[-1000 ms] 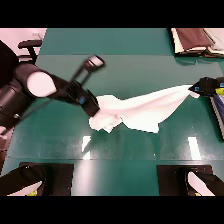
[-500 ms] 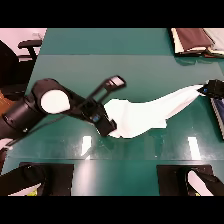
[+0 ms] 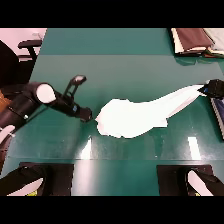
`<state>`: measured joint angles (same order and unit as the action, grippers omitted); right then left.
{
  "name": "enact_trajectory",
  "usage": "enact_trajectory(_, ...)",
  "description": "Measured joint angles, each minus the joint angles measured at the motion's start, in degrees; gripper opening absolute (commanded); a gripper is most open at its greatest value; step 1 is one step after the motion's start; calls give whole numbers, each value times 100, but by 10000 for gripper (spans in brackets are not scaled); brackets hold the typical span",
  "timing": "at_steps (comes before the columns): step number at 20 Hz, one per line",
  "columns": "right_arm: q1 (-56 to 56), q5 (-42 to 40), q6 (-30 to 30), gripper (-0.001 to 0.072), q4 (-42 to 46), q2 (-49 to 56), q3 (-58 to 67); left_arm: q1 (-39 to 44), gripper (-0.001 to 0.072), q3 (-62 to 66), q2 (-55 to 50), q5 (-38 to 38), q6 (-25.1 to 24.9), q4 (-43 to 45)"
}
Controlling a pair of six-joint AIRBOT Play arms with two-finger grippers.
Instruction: Fold the shirts.
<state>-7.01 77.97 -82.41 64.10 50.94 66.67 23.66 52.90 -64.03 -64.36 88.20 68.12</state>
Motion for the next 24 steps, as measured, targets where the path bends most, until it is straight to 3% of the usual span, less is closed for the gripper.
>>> enact_trajectory(7,-2,-4,0,14,-2,0,0,-101,600,-1554,-9,1606,-361,-1449)
enact_trajectory(17,-2,20,0,14,-9,0,0,295,599,-1794,-389,2581,-737,-2409)
enact_trajectory(18,-2,20,0,14,-9,0,0,389,500,-1797,-422,2634,-752,-2446)
enact_trajectory(19,-2,22,0,14,-9,0,0,455,257,-1803,-455,2653,-752,-2455)
enact_trajectory(20,-2,22,0,14,-9,0,0,507,133,-1814,-494,2590,-750,-2417)
enact_trajectory(22,-2,22,0,14,-9,0,0,568,105,-1827,-509,2516,-750,-2374)
enact_trajectory(23,-2,22,0,14,-9,0,0,575,25,-1821,-505,2505,-750,-2343)
enact_trajectory(24,-2,22,0,14,-9,0,2,568,25,-1799,-494,2452,-750,-2284)
